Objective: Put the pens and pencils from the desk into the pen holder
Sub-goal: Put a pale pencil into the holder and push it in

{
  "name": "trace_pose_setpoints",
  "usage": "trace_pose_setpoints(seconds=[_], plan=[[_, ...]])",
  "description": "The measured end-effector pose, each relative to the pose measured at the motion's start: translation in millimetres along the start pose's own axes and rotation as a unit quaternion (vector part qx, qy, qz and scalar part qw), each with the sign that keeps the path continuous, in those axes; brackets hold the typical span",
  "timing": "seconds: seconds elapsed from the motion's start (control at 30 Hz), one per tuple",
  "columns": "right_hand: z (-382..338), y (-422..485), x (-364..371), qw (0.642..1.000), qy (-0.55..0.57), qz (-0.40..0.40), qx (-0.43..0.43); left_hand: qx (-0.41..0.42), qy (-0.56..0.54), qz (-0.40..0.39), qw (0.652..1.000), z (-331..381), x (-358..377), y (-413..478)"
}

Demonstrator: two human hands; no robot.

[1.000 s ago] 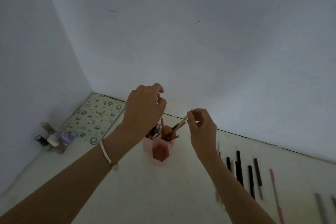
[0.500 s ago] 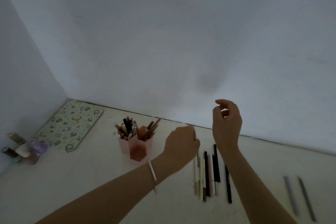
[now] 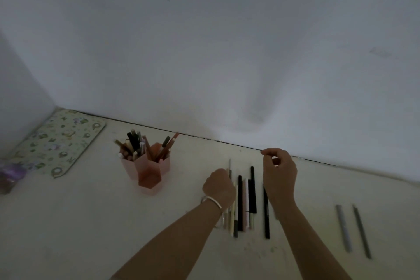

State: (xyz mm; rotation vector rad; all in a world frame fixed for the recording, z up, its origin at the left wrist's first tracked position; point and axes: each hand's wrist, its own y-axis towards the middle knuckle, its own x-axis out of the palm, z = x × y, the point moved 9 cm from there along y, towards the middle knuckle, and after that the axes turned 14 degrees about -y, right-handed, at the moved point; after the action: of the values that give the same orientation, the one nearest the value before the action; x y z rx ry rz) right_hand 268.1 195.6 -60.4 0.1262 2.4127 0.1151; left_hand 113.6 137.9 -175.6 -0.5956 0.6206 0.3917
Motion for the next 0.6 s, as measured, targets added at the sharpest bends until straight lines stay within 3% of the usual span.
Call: trace_pose_setpoints(seconds=[0.17,0.23,0.3,0.37,0.47,0.53,0.6], plan=[[0,5,13,0.999,-0.028,-0.020,-0.003,0.023,-0.041,-0.059,0.997,10,-18,2],[-1,14,30,0.994,-0.099,-0.053,-0.012,0.065,-0.058,-0.061,0.994,26,-49,1],[-1,21,60,0.967,-0.223,-0.122,-0.025,0.124,-0.077,-0.039,0.988,45,-95,-6],[3,19,96,0.913,-0.357,-0.191,-0.047,0.167,-0.096,0.004,0.981,57,-149,-18],[11,7,129,0.846,-0.480,-0.219,-0.079,0.188,-0.140,0.066,0.970,57,-214,-33],[16,2,140,0.843,-0.484,-0.220,-0.084,0.195,-0.164,0.104,0.961,50,-249,-40],[13,3,146,0.868,-0.431,-0.239,-0.066,0.210,-0.171,0.147,0.951,44,-280,-49]])
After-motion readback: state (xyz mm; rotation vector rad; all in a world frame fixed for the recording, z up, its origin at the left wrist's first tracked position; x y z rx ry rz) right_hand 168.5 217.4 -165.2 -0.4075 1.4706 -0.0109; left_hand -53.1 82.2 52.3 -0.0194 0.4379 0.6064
